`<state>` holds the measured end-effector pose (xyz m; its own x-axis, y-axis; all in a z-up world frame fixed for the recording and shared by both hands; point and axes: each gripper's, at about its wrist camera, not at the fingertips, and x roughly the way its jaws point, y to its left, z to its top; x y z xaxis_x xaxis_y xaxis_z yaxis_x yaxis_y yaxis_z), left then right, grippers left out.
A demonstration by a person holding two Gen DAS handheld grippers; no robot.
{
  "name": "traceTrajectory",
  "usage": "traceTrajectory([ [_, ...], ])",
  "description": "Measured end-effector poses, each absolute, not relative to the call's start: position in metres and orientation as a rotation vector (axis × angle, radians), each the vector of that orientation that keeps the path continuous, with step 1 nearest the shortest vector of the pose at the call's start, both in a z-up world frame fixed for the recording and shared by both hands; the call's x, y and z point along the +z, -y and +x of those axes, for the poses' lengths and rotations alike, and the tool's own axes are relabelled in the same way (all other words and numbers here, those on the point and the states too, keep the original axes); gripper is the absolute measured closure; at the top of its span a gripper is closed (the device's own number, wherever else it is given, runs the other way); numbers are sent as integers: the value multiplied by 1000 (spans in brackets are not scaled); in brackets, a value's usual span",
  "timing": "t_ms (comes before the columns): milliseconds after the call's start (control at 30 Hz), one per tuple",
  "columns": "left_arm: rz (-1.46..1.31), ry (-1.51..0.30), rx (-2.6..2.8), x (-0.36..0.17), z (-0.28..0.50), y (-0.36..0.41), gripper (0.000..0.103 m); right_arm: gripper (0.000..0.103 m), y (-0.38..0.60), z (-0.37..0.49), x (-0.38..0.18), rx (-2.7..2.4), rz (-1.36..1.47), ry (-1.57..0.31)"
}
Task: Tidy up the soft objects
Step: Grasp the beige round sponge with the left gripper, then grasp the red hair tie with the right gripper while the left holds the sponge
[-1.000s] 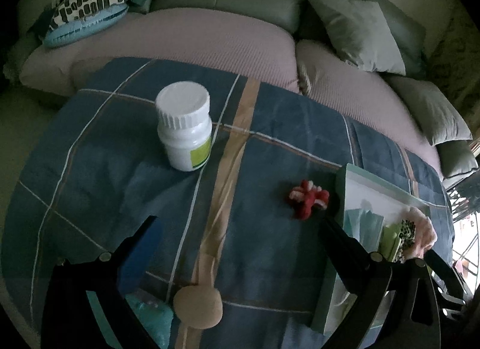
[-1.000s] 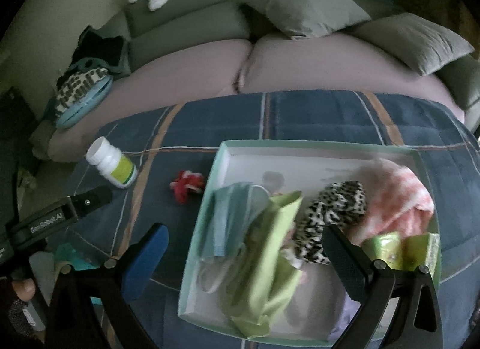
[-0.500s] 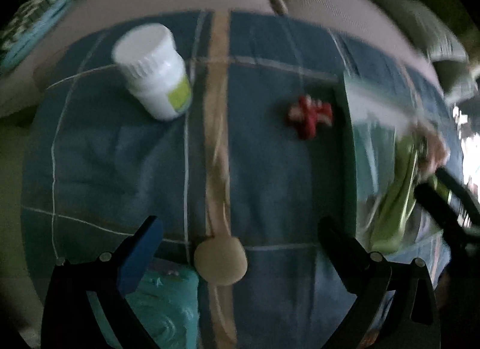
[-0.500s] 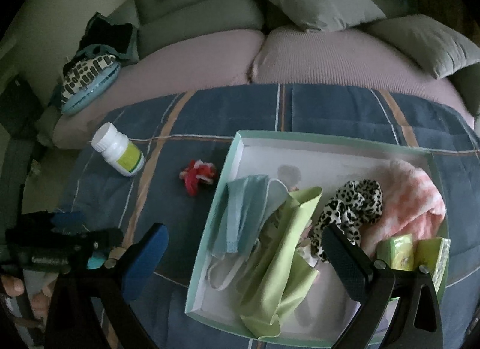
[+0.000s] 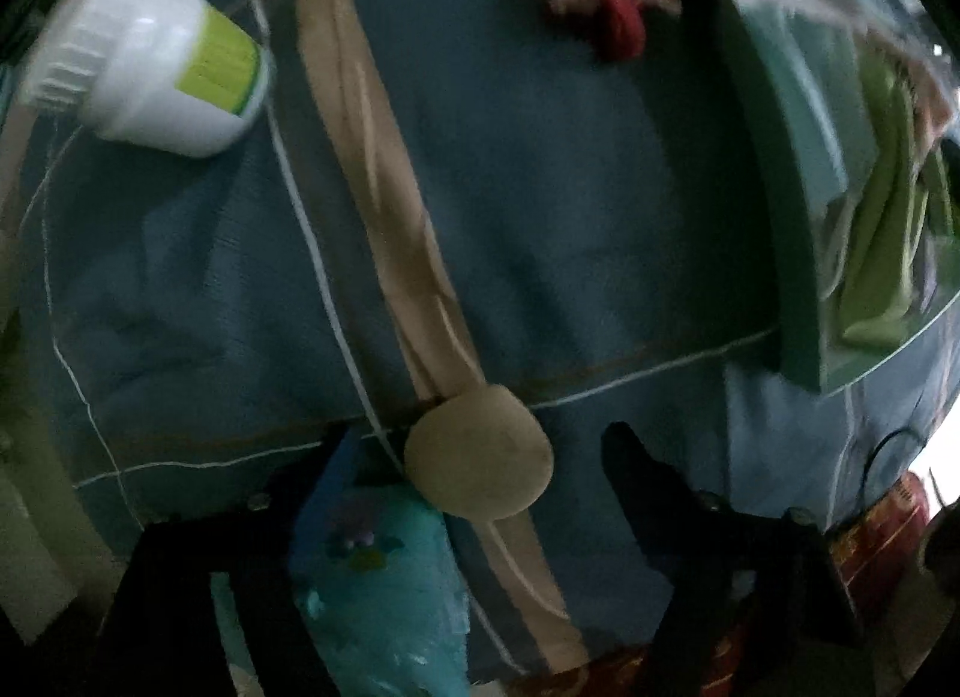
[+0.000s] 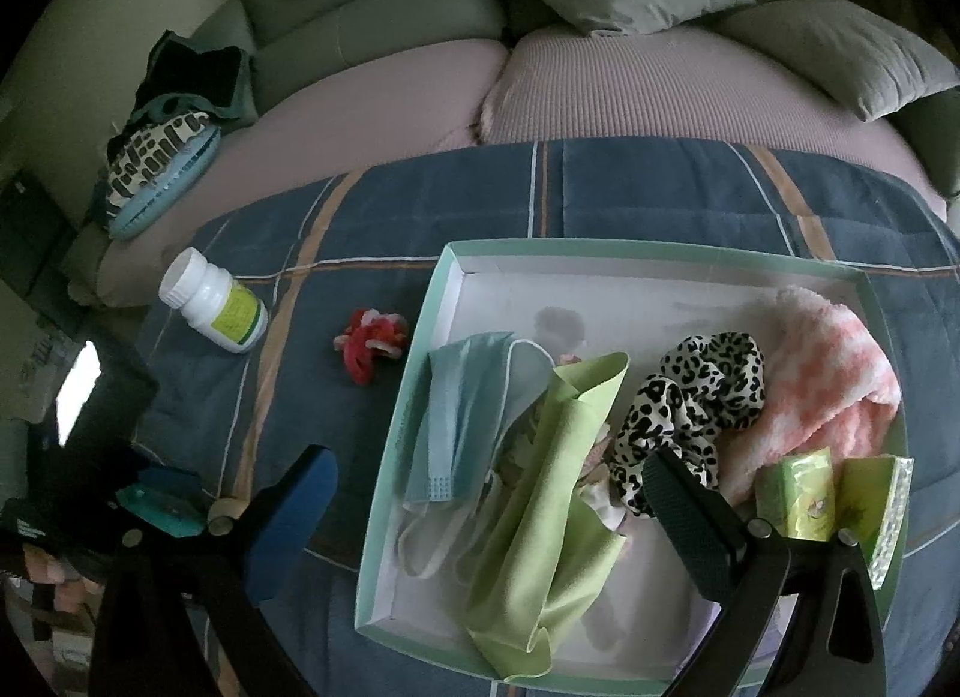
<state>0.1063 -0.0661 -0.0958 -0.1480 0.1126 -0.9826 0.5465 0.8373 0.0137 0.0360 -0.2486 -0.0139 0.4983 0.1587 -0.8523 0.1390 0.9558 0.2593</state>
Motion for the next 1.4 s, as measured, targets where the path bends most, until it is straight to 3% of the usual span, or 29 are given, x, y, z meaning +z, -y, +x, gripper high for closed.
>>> traceTrajectory([
  [100,557,-1726,-423,-103,104,69,31,0,246,39,-16,18,310,-1063],
  [200,570,-1717,-438,-104,99,71,49,0,244,43,-16,25,302,-1067],
  [233,558,-1716,-450,-105,100,71,49,0,244,45,-16,26,302,-1066],
  [600,342,-1548,-481,-79,97,65,50,0,233,63,-12,69,277,-1055],
  [867,-85,-1365,-325,-47,116,42,50,3,224,79,-11,114,247,-1064],
  [1000,-156,-1292,-206,-43,122,33,50,11,221,88,-13,138,212,-1076],
  [1400,-247,-1231,-96,-40,126,7,50,18,171,112,-22,268,36,-1085],
])
